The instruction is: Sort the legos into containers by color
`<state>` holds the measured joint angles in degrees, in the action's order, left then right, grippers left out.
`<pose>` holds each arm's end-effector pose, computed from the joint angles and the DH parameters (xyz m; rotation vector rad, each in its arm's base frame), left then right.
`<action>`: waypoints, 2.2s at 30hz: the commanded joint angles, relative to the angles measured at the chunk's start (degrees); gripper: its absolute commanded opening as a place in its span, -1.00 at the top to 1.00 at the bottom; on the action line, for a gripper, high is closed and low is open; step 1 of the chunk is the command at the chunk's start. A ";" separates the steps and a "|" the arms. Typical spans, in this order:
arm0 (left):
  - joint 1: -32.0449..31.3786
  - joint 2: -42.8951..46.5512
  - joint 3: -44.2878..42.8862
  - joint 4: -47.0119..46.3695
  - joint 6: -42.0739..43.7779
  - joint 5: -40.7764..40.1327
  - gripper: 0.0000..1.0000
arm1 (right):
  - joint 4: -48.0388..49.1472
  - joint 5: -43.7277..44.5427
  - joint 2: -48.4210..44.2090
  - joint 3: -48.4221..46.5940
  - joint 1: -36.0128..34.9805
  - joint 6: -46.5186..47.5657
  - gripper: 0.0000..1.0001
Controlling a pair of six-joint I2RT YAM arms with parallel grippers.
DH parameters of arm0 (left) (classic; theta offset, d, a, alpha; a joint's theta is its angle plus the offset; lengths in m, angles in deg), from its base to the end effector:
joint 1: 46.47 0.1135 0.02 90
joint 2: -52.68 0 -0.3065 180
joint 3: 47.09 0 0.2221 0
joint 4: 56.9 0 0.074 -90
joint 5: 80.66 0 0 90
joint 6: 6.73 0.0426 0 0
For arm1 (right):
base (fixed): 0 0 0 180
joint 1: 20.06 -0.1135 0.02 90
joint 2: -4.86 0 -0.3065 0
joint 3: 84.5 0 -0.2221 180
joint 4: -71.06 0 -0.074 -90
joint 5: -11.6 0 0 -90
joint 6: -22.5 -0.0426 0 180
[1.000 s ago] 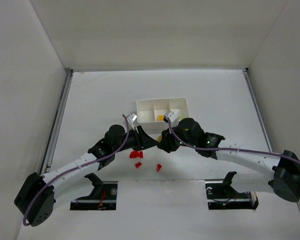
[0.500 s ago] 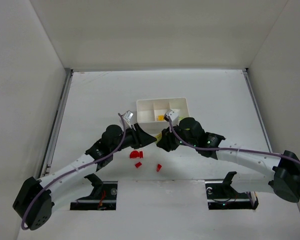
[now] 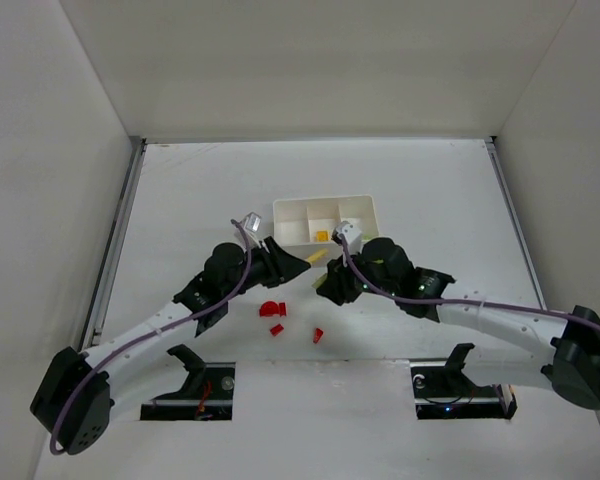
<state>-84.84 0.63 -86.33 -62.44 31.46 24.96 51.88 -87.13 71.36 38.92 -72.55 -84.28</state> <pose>0.1200 -0.1097 0.2914 0.0055 1.9035 -1.3615 0.1276 0.1769 0.2999 -0.7673 2.0605 0.8718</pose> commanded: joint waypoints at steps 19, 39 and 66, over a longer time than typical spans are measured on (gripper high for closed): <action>-3.86 -28.18 -23.27 -4.19 10.85 -23.26 0.50 | -2.65 13.39 -12.71 5.48 -3.98 -5.81 0.42; -4.48 -20.66 -20.65 -2.70 13.50 -17.48 -0.28 | -0.80 10.41 -10.69 4.61 -2.75 -4.76 0.42; 5.19 -3.84 1.78 -1.11 -14.46 21.38 -0.40 | 3.15 -21.59 5.84 -5.24 2.27 2.45 0.38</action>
<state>-80.10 -2.43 -85.13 -57.81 21.19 42.37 51.55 -107.13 78.18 37.04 -69.12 -83.10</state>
